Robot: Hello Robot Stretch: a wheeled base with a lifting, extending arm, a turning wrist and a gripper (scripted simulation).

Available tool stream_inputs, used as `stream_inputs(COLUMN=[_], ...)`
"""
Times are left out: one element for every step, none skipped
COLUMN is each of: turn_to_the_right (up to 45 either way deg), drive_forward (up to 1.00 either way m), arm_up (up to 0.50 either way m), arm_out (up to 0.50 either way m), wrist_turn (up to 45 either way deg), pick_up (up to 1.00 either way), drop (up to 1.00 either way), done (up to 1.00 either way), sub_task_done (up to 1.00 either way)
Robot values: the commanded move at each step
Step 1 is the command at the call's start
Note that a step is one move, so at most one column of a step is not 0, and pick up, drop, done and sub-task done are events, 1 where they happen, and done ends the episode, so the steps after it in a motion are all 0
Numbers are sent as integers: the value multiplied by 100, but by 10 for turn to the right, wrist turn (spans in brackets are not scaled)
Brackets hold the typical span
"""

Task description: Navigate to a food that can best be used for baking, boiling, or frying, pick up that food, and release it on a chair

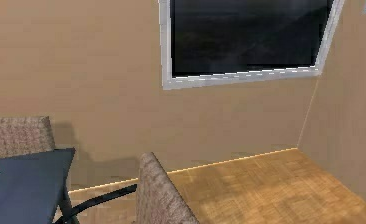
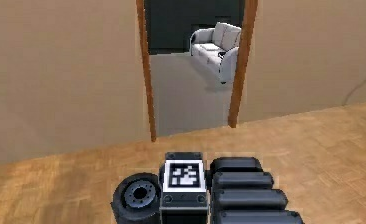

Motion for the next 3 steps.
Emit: stream_inputs(turn_to_the_right=[60, 30, -450], drive_forward=[0, 0, 0], arm_up=[0, 0, 0], arm_out=[0, 0, 0], wrist_turn=[0, 0, 0], pick_up=[0, 0, 0], drop=[0, 0, 0], done=[0, 0, 0], sub_task_done=[0, 0, 0])
